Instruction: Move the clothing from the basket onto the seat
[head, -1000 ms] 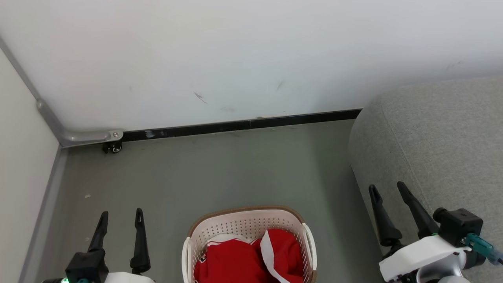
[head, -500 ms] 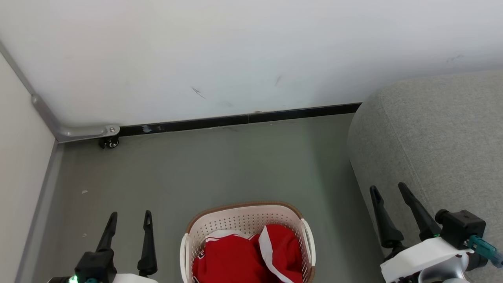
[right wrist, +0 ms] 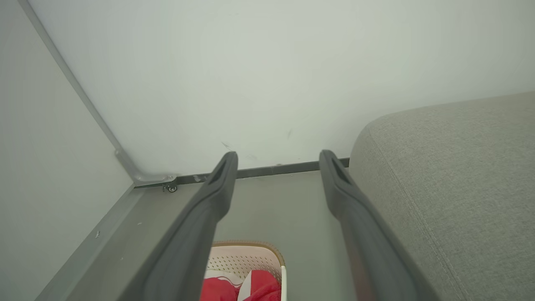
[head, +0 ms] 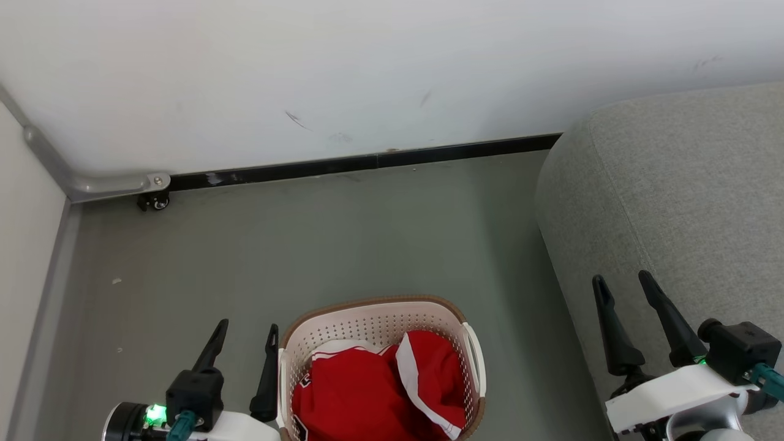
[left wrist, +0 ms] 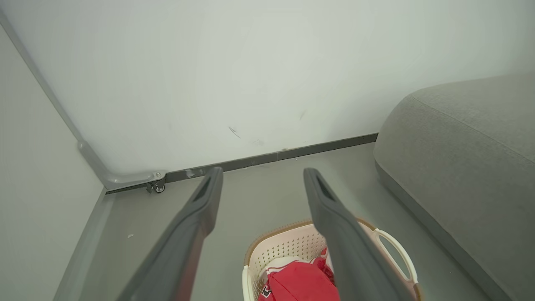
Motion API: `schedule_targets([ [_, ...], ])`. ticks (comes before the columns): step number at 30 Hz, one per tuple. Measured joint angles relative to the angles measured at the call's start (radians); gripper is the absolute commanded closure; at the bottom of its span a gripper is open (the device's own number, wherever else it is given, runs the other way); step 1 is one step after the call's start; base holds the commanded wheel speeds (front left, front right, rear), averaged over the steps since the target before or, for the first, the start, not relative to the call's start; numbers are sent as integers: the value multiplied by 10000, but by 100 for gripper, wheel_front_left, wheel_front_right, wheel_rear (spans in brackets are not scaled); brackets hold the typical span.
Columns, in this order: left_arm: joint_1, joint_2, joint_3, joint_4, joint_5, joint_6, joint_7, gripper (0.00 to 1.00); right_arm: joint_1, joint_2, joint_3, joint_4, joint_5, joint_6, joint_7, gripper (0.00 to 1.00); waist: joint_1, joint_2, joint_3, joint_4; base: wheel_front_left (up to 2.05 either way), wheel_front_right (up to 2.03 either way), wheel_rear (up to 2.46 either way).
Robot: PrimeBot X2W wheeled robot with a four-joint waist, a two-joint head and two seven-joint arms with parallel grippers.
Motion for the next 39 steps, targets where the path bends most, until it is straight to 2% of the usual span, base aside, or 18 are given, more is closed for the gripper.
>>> schedule_targets([
  [12, -949, 169, -711, 886, 711, -330, 414, 0, -11, 4, -184, -621, 0, 0, -88, 0, 0, 0, 808, -240, 0, 0, 0],
  [24, -1961, 230, -1555, 1860, 1503, -861, 677, 0, -127, 8, -209, -986, 19, 0, -278, 0, 0, 0, 1924, -528, 0, 0, 0],
  [39, -3195, 270, -2220, 3043, 2301, -1208, 940, 0, -854, 15, -232, -1193, 148, 0, -625, 0, 1, 0, 3345, -906, 0, 0, 0],
])
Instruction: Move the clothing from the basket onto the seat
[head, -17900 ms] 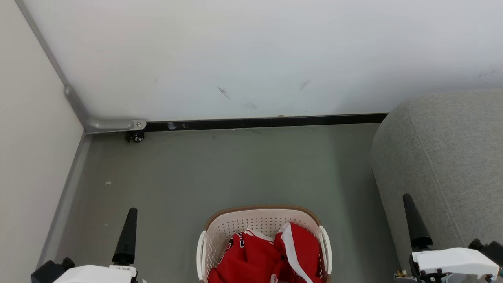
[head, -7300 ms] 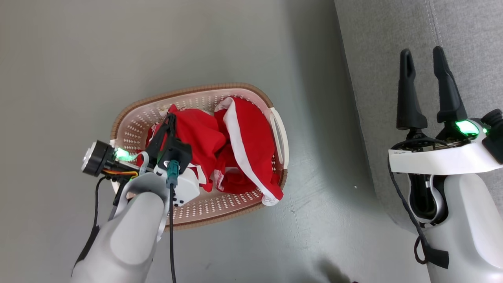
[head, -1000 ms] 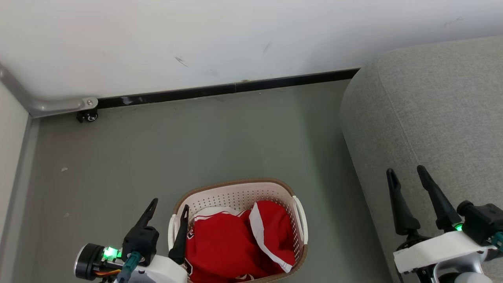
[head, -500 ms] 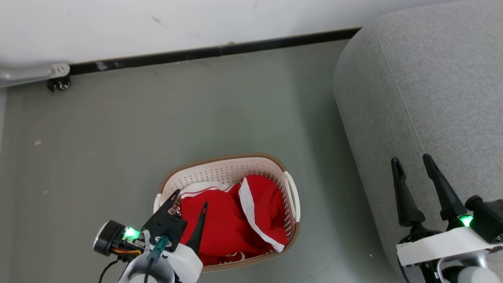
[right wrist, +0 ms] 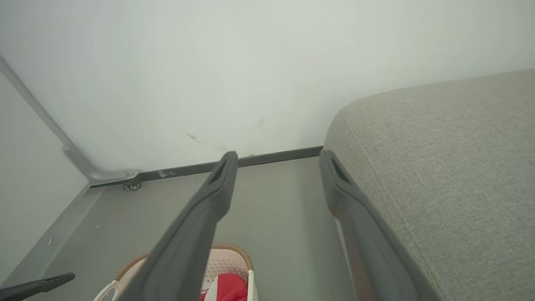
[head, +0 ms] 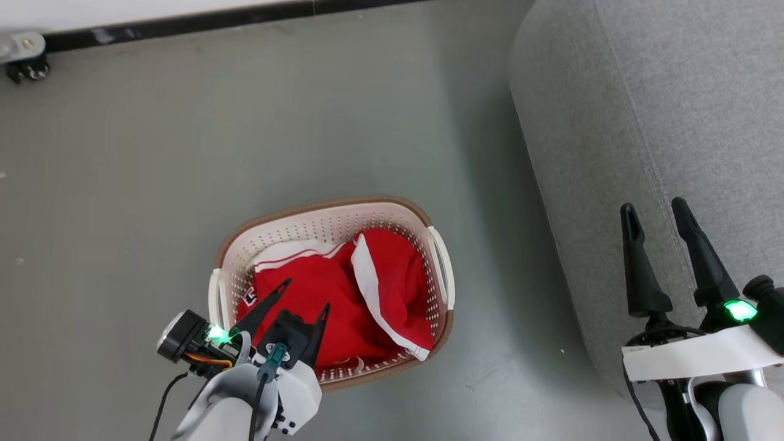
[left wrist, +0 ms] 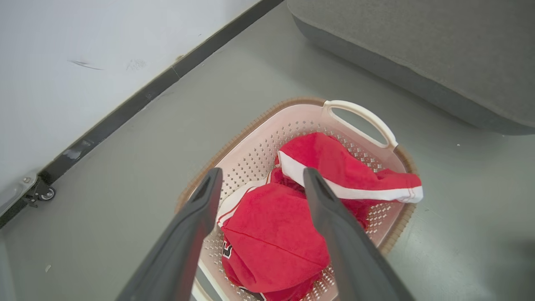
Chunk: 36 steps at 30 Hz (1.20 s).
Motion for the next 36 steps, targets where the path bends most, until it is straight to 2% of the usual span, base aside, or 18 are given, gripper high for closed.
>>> schedule_targets([
  [8, -678, 326, -589, 813, 813, -255, 184, 0, -500, -2, 94, 6, 221, 0, -228, 0, 0, 0, 876, -248, 0, 0, 0],
  [16, -1273, 384, -865, 1406, 1202, -437, 359, 0, -911, -2, 267, 48, 407, 0, -500, 0, 0, 0, 1609, -469, 0, 0, 0],
  [36, -2610, 986, -2111, 2698, 3085, -596, 941, 0, -1930, -4, 623, 464, 777, 0, -1168, 0, 0, 0, 3165, -1010, 0, 0, 0],
])
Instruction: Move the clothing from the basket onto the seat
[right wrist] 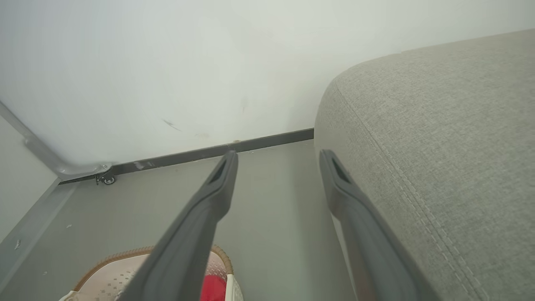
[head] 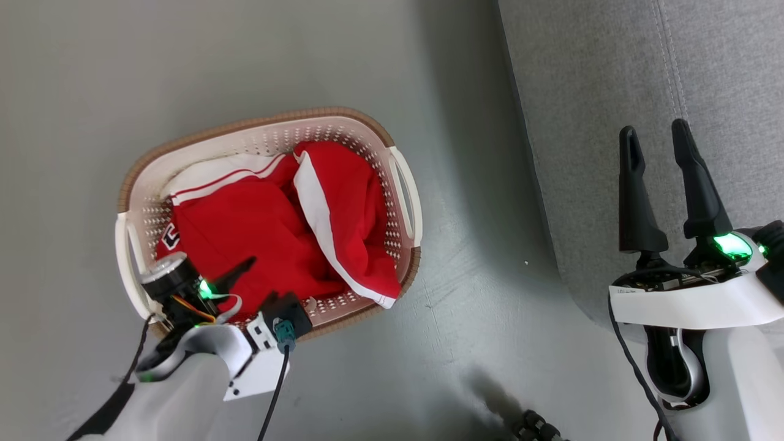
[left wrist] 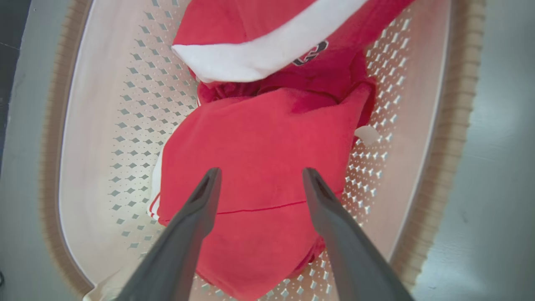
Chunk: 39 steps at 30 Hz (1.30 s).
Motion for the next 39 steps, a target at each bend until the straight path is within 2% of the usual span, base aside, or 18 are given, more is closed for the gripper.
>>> schedule_targets([
  [7, -477, 276, -322, 380, 702, 192, 244, 0, -329, 2, 104, 245, 146, 0, -173, 0, 0, 0, 403, -193, 0, 0, 0],
  [21, -1179, 219, -587, 1051, 1425, 715, 1095, 0, -819, 0, 410, 704, 238, 0, -483, 0, 0, 0, 921, -499, 0, 0, 0],
  [23, -1291, 307, -556, 1283, 1427, 723, 1028, 0, -821, -2, 462, 775, 244, 0, -491, 0, 0, 0, 979, -535, 0, 0, 0],
  [27, -1557, 617, -410, 1611, 1413, 1018, 834, 0, -1008, 0, 591, 871, 389, 0, -502, 0, 0, 0, 1107, -614, 0, 0, 0],
  [32, -1725, 228, -426, 1682, 1421, 1179, 924, 0, -1193, 0, 614, 1051, 420, 0, -594, 0, 0, 0, 1179, -667, 0, 0, 0],
  [33, -1725, 125, -441, 1689, 1423, 1235, 982, 10, -1191, -2, 614, 1118, 420, 0, -596, 0, 0, 0, 1177, -668, 0, 0, 0],
  [34, -1726, 59, -445, 1724, 1429, 1237, 995, 10, -1193, 0, 625, 1147, 420, 0, -598, 0, 0, 0, 1173, -669, 0, 0, 0],
  [35, -1729, 40, -443, 1768, 1429, 1241, 995, 38, -1193, 0, 633, 1156, 422, 0, -600, 0, 0, 0, 1170, -670, 0, 0, 0],
  [37, -1733, -8, -453, 1818, 1432, 1262, 1095, 73, -1197, 0, 633, 1212, 422, 0, -646, 0, 0, 0, 1159, -669, 0, 0, 0],
  [38, -1735, -10, -453, 1839, 1432, 1287, 1093, 99, -1202, 0, 637, 1233, 422, 0, -683, 0, 0, 0, 1152, -669, 0, 0, 0],
  [39, -1741, -21, -453, 1871, 1430, 1289, 1093, 100, -1210, 0, 637, 1250, 422, 0, -683, 0, 0, 0, 1147, -670, 0, 0, 0],
])
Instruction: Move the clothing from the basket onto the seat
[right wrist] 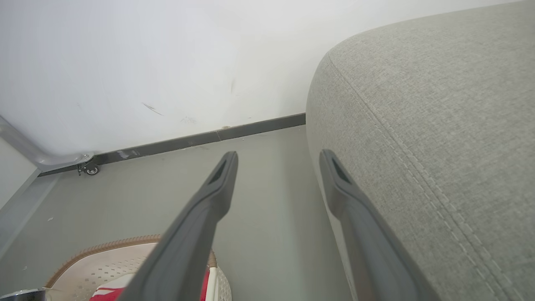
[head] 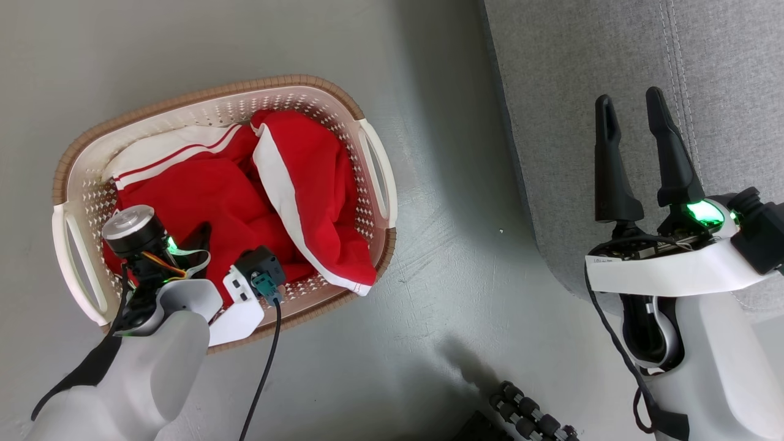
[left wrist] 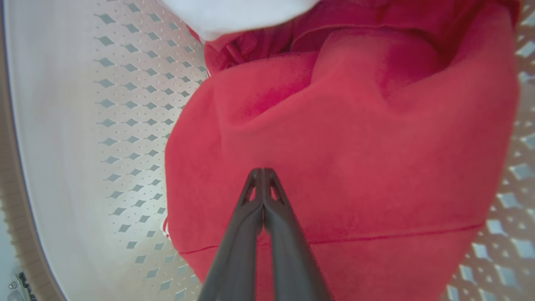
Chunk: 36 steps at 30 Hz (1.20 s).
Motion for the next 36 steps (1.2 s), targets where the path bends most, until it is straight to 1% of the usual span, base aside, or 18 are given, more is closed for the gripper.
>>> schedule_targets([
  [7, -15, 19, 69, 316, -88, 61, -132, 100, -17, 0, 17, 219, 27, 0, -6, 0, 0, 0, -27, -12, 0, 0, 0],
  [14, -218, -261, 430, 284, -500, 382, -326, 100, -217, -2, -4, 368, 31, 0, -90, 0, 0, 0, -125, 33, 0, 0, 0],
  [16, -217, -278, 504, 278, -608, 395, -441, 100, -219, -2, -2, 408, 42, 0, -90, 0, 0, 0, -142, 44, 0, 0, 0],
  [20, -219, -387, 673, 161, -784, 614, -585, 100, -221, -2, -12, 512, 84, 0, -92, 0, 0, 0, -222, 100, 0, 0, 0],
  [21, -219, -619, 704, 0, -842, 740, -600, 100, -222, -2, -31, 554, 82, 0, -102, 0, 0, 0, -283, 142, 0, 0, 0],
  [24, -219, -926, 704, -182, -911, 792, -748, 100, -223, -2, -44, 612, 82, 0, -105, 0, 1, 0, -386, 218, 0, 0, 0],
  [32, -203, -1095, 1193, -537, -1590, 1097, -1363, 100, -223, -4, -174, 771, 10, 0, -105, 0, 0, 0, -658, 447, 0, 0, 0],
  [34, -181, -1133, 1383, -704, -1772, 1329, -1609, 100, -224, -6, -282, 782, -10, 0, -105, 0, 0, 0, -720, 513, 0, 0, 0],
  [36, -149, -1137, 1586, -884, -2008, 1448, -1871, 100, -224, -6, -359, 800, -44, 0, -105, 0, 0, 0, -782, 580, 0, 0, 0],
])
